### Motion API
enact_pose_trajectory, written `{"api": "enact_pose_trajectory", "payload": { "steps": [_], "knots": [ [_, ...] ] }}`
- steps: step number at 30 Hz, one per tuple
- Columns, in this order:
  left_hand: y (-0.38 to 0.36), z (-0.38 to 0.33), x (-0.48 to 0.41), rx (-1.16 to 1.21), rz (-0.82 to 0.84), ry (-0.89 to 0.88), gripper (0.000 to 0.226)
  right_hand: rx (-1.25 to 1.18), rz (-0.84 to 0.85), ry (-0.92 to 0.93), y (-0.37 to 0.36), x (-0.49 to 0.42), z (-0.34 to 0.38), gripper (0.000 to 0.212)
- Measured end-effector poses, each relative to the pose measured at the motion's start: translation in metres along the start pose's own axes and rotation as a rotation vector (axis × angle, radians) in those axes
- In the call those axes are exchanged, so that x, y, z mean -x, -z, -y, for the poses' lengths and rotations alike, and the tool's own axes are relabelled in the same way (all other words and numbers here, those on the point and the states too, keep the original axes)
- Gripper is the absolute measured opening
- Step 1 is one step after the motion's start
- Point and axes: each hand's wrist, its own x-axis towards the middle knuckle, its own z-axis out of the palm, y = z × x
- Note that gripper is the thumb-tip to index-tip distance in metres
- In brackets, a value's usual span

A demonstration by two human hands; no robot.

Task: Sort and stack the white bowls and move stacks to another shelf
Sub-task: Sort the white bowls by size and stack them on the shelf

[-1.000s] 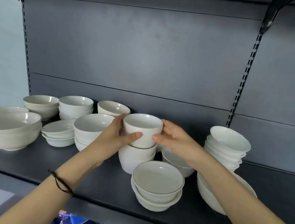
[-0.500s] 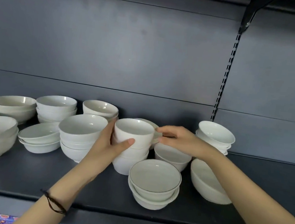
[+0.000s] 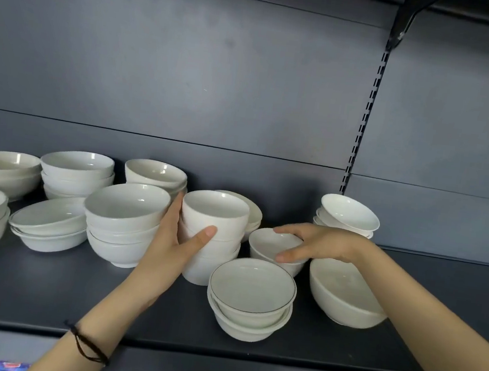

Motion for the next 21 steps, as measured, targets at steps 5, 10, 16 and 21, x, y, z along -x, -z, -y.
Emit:
{"api": "enact_pose_trajectory", "payload": {
  "steps": [5, 10, 16, 21],
  "knots": [
    [-0.0004, 0.0016, 0.0015, 0.024, -0.035, 0.001, 0.063, 0.075, 0.042, -0.025, 0.001, -0.0038, 0.0016, 0.099],
    [-0.0006, 0.0023, 0.0014, 0.043, -0.032, -0.002, 0.075, 0.027, -0.03, -0.019, -0.0042, -0.0066, 0.0023, 0.104],
    [-0.0016, 0.0009, 0.0003, 0.036, -0.009, 0.01, 0.055, 0.027, -0.101, -0.025, -0.0085, -0.006, 0.0002, 0.112],
    [-0.0006, 0.0016, 0.0021, 0.057, -0.022, -0.007, 0.08, -0.011, -0.213, -0.014, -0.0032, -0.0016, 0.0035, 0.101]
  ]
}}
